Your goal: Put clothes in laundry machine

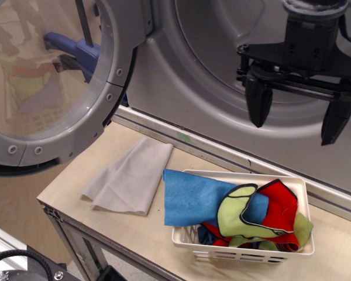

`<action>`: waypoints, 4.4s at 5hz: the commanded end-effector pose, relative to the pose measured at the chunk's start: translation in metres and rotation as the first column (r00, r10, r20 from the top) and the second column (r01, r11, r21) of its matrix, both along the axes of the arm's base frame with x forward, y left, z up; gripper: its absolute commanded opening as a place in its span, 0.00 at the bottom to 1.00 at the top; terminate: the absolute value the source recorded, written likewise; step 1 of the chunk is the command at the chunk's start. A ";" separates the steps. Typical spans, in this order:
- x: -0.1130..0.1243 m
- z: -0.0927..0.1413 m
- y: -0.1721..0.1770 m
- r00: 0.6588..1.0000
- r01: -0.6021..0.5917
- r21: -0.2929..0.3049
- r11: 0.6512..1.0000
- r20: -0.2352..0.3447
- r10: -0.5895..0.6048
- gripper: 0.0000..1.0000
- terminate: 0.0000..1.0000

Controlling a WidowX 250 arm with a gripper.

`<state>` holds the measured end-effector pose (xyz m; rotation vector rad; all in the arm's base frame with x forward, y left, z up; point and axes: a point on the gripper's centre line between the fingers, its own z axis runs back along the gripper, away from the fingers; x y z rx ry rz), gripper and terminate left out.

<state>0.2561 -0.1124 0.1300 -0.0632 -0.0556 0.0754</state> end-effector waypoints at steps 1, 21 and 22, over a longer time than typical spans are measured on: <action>0.000 0.000 0.000 1.000 0.000 0.000 1.000 0.000 0.000 1.00 0.00; 0.017 -0.026 0.024 0.747 -0.409 -0.018 0.913 0.568 0.346 0.00 0.00; 0.041 -0.006 0.023 0.674 -0.416 0.002 0.909 0.672 0.307 0.00 0.00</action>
